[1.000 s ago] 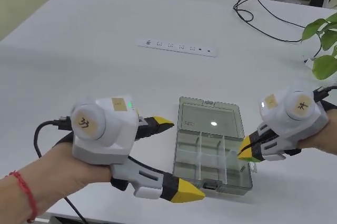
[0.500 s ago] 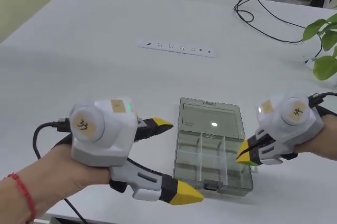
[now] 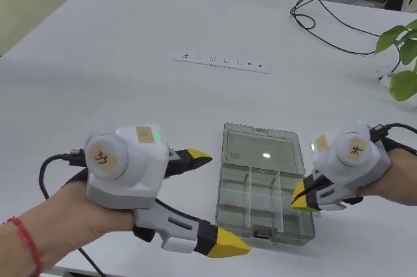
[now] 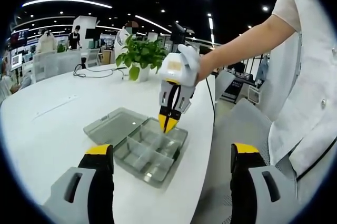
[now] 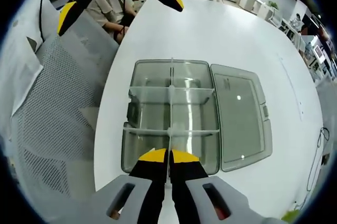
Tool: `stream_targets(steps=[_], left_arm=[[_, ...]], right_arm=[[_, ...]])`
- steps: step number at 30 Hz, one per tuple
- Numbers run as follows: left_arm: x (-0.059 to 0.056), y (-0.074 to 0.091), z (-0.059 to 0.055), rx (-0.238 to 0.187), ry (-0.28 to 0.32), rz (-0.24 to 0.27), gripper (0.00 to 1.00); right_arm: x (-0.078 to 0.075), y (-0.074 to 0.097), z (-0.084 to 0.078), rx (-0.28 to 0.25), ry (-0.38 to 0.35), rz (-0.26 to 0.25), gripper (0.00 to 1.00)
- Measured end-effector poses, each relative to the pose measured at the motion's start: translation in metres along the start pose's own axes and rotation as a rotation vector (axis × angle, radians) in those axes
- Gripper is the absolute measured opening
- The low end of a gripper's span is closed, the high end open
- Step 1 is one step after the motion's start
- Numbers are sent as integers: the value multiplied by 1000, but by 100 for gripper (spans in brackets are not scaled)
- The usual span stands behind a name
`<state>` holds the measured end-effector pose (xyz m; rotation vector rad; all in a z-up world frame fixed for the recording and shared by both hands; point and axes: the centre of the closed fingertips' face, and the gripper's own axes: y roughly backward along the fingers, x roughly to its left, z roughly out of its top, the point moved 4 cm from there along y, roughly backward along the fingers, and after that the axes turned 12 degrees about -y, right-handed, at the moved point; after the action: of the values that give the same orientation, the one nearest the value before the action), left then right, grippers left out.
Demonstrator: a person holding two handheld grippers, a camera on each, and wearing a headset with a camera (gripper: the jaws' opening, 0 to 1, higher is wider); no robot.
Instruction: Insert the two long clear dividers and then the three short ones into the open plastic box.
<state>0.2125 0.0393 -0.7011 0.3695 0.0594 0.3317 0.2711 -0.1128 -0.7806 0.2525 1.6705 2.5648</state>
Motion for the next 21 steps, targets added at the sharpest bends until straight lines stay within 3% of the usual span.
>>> stream_targets(steps=[21], left_arm=[[1,1,1,-8,4,7,93]], right_arm=[[-1,4,2,19,-13,3,3]])
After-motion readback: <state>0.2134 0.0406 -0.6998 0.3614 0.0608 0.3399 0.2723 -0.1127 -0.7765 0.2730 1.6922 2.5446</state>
